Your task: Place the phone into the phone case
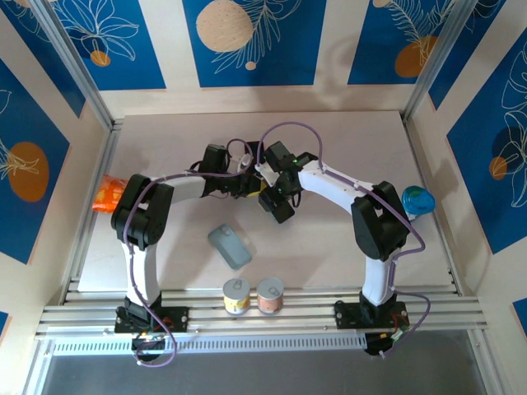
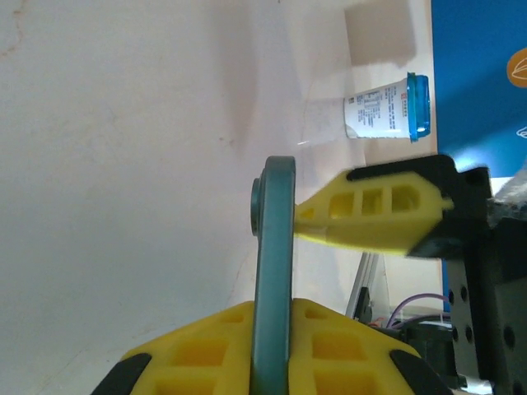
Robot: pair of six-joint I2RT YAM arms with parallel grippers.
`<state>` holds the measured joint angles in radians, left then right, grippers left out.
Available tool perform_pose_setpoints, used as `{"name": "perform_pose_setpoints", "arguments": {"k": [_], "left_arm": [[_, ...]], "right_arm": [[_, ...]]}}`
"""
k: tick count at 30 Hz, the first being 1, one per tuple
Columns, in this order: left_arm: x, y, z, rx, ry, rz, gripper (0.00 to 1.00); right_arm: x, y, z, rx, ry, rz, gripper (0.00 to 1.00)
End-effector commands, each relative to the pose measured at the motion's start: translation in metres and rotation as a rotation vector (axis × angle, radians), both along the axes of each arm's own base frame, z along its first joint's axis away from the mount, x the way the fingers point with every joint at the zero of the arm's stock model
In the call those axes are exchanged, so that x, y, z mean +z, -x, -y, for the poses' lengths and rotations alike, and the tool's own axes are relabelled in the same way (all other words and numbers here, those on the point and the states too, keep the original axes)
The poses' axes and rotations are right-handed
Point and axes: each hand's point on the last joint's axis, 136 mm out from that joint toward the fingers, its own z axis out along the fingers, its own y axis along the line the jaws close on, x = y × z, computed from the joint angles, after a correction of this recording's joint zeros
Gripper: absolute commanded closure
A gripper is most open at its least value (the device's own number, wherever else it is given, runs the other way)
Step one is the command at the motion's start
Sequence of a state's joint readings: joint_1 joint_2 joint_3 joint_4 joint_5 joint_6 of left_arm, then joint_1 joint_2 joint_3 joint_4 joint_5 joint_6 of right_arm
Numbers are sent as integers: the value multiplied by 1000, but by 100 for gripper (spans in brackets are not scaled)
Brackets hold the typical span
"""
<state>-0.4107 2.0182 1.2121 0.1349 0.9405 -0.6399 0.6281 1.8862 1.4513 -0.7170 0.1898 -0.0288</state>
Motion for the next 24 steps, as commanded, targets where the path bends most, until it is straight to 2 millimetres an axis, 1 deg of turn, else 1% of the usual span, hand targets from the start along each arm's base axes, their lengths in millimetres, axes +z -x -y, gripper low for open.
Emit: {"name": "perform_pose_setpoints", "arguments": {"k": [1,3,5,8,10,11,13,15,16,18,20,24], "left_arm": [[2,-5,-3,58,-22,23,100],[11,-8,-3,88,-6,39,100],[23,-11,-5,125,13,59,100],[40,-15,-10,189,27,84,100],[56,-15,-15,238,41,113,100],[64,-14,-18,254,49,125,100],[79,-11,-24,294,60,141,100],[90,-5,-29,325,71,150,100],[96,-3,-33,347,79,155,100],[106,3,-38,381,96,170,100],[113,9,-40,401,105,176,100],[117,22,-34,392,130,164,100]], "right_arm": [[32,3,-12,-14,-126,28,18],[38,6,-7,-66,-193,5,16],[46,9,1,-143,-304,-39,16],[59,12,19,-271,-498,-107,13],[66,14,32,-343,-637,-146,13],[72,12,36,-364,-699,-151,13],[73,16,44,-411,-820,-198,14],[73,20,47,-427,-904,-226,13],[71,23,49,-437,-935,-236,10],[69,22,52,-464,-982,-244,7],[67,22,51,-462,-1029,-269,8],[71,20,43,-448,-1114,-296,12]]}}
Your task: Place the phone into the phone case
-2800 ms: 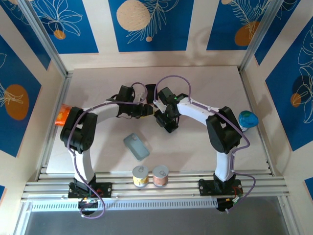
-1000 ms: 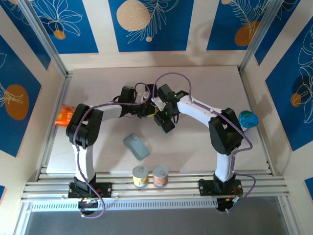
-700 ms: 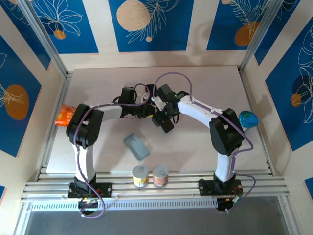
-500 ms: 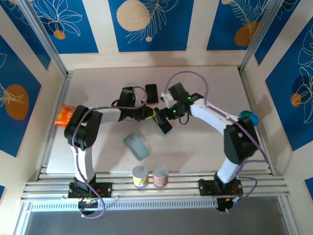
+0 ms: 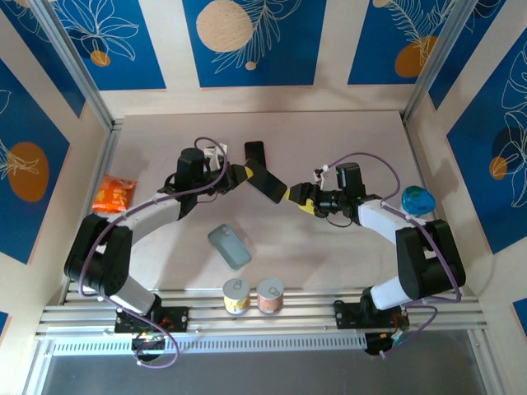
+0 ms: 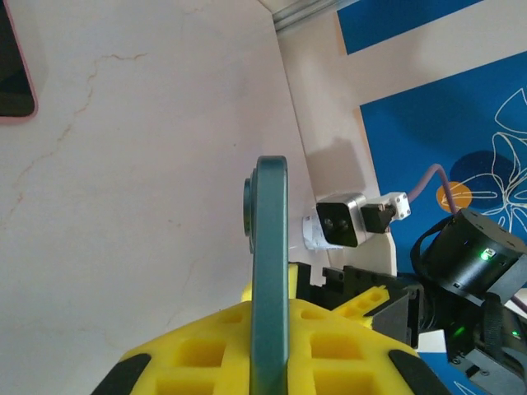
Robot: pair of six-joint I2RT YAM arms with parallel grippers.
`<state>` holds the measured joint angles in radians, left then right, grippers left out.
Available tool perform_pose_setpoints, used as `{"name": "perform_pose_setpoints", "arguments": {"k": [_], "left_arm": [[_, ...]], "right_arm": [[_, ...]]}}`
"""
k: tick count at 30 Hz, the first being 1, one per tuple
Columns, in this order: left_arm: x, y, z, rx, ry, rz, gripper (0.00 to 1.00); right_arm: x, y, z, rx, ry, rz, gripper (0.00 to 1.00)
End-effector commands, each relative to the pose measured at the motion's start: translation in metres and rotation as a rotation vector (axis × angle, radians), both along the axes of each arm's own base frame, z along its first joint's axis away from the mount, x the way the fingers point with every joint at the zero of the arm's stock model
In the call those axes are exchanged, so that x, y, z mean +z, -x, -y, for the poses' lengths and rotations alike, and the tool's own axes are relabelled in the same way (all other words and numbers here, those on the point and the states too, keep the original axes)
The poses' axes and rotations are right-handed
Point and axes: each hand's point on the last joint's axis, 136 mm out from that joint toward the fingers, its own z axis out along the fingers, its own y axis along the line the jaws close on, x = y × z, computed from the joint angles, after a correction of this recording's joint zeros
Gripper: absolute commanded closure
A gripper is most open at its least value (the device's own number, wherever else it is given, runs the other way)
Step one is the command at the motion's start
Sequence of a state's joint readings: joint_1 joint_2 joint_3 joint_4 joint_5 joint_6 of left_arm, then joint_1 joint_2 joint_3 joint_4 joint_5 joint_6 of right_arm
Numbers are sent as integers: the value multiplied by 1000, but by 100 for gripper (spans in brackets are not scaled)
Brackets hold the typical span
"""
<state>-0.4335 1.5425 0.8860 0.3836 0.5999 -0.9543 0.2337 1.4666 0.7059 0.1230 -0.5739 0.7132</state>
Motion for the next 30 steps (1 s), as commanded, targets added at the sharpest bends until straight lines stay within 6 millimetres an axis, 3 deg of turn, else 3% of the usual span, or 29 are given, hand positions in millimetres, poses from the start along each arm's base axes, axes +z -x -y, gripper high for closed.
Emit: {"name": "perform_pose_setpoints", "arguments": {"k": [1,9,18,30], "left_arm": [[15,7,7,13,60,23,100],[13,13,14,14,104,8,100],[16,12,9,42,98,29,100],[0,10,8,52,58,10,100]], "right_arm": [[31,-7,-17,44,-168,56,16],[38,-11,-36,74,-214,69,32],[38,-8,-52,106,-234,54,34],[47,-11,-57,115,-311,46,58]]}}
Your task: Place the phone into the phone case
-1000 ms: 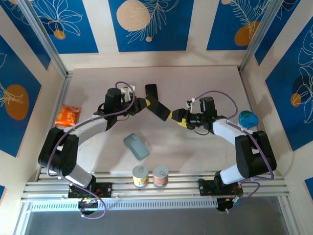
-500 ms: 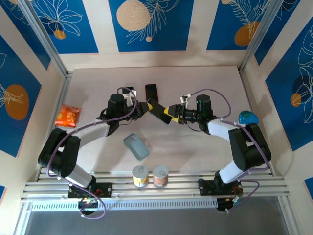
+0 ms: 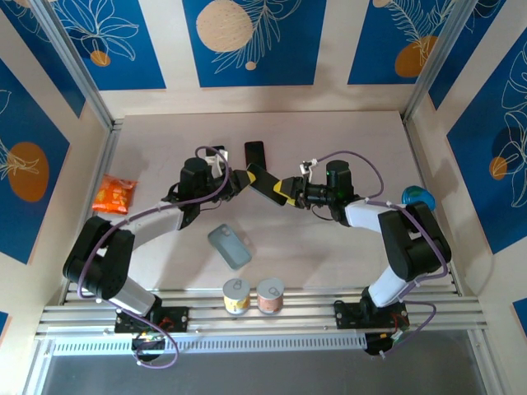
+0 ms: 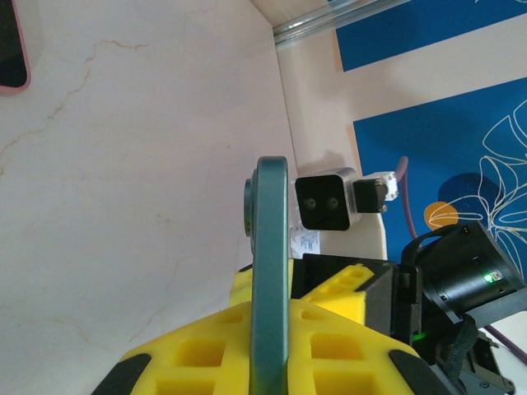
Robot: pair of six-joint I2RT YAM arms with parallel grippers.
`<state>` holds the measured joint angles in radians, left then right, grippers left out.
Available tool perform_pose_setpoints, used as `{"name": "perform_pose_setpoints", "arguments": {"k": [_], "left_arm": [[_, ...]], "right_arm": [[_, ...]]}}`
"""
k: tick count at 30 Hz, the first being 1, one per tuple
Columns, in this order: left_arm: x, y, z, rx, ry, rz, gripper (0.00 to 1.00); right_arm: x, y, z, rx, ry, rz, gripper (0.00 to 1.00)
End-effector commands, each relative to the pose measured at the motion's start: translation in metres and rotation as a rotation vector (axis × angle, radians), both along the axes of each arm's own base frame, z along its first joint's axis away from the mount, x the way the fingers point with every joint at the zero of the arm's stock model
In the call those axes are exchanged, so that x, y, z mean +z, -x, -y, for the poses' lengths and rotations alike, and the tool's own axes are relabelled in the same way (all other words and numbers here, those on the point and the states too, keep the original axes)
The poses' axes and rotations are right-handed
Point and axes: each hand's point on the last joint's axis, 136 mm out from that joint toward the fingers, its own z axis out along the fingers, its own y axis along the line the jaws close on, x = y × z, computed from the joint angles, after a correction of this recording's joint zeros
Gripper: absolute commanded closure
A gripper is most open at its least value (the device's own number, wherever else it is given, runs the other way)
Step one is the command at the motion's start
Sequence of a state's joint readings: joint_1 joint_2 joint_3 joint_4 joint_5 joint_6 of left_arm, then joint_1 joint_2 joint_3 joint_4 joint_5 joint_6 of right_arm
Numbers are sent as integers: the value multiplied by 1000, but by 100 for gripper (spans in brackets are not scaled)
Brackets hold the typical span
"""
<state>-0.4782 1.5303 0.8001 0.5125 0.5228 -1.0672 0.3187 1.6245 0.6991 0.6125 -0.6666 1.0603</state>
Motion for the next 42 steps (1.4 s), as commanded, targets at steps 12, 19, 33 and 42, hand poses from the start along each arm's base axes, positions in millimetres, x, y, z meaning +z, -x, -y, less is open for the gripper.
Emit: {"name": "perform_pose_setpoints", "arguments": {"k": [12,19,33,42], "left_arm": [[-19,4,-4,-7,-111,10,78],[-31,4,-6,-5,-146,-7,68],[-41,5,-11,5,-178,-22,52],[-58,29,-38,-20,-390,-41,55]], "right_arm": [[33,8,-1,41,-48,64,88],[42,9,4,30,-29,72,100],[53,13,17,10,-22,82,100],[50,10,52,-79,25,58,100]]}}
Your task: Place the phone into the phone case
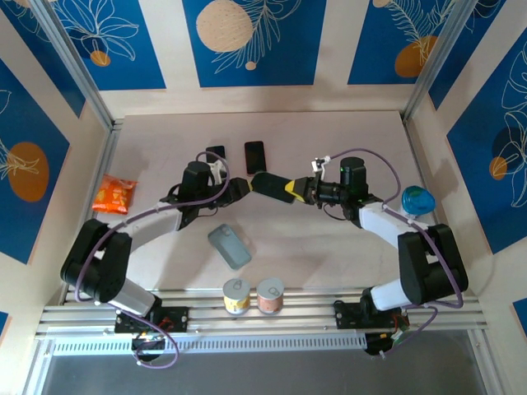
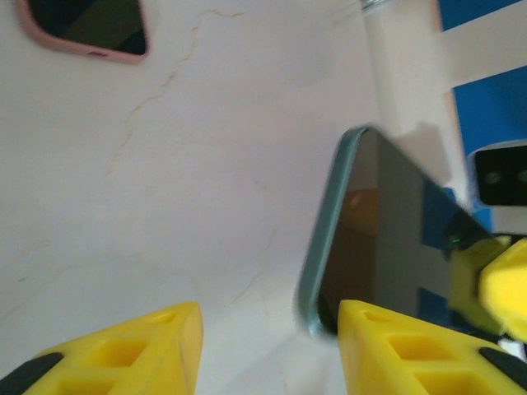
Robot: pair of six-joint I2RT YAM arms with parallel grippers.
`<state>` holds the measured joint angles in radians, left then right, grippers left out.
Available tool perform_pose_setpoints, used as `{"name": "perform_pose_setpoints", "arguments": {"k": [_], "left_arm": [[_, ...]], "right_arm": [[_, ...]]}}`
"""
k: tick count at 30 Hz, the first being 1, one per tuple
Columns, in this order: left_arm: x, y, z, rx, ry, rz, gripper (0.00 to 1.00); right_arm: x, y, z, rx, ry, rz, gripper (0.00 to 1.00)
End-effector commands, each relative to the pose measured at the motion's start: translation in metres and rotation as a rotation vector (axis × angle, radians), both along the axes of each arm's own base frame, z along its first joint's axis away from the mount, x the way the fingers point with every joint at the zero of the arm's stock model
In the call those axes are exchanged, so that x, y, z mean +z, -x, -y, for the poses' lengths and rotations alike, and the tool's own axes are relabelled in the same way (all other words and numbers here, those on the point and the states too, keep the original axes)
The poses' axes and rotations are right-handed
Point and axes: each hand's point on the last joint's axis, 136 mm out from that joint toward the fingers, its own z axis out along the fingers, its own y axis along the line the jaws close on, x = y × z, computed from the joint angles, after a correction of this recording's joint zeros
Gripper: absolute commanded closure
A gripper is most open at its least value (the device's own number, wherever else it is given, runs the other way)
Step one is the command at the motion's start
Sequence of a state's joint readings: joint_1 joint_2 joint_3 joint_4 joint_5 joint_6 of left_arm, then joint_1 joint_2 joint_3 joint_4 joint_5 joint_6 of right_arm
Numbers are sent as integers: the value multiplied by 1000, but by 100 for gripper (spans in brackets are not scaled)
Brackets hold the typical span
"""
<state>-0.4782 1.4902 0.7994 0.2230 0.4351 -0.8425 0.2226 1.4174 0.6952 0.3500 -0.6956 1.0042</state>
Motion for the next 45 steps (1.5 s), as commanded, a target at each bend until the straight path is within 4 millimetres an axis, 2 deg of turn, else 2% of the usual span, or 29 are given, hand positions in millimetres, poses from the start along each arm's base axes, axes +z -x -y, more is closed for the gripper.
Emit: {"name": "perform_pose_setpoints", "arguments": {"k": [1,5,7,9,12,15,24,27,31,37,45], "left_arm": [[-18,22,-23,-24,-181,-33,56],[-34,49,-40,-62,-289,-76,64],[-41,64,-40,-100,-304,-105,71],[-52,81,-36,-154,-314,-149,81],[-67,105,-27,-229,-316,-218,100],[-83,124,-24,-278,-331,-275,100],[-108,147,-5,-374,-343,-380,100],[-117,148,2,-385,-349,-397,100],[-123,137,15,-376,-319,-399,100],[-125,113,43,-380,-261,-383,100],[-119,72,78,-333,-183,-335,100]], "right_arm": [[17,-2,20,-36,11,63,100],[17,-3,39,-73,31,61,100],[17,-3,44,-81,36,57,100],[16,-3,49,-93,38,53,100],[16,-5,53,-103,34,49,100],[18,-4,52,-94,24,44,100],[19,-3,51,-86,16,37,100],[19,-2,51,-83,17,37,100],[20,-1,52,-89,16,36,100],[19,3,54,-94,16,18,100],[25,7,69,-131,38,25,100]]}}
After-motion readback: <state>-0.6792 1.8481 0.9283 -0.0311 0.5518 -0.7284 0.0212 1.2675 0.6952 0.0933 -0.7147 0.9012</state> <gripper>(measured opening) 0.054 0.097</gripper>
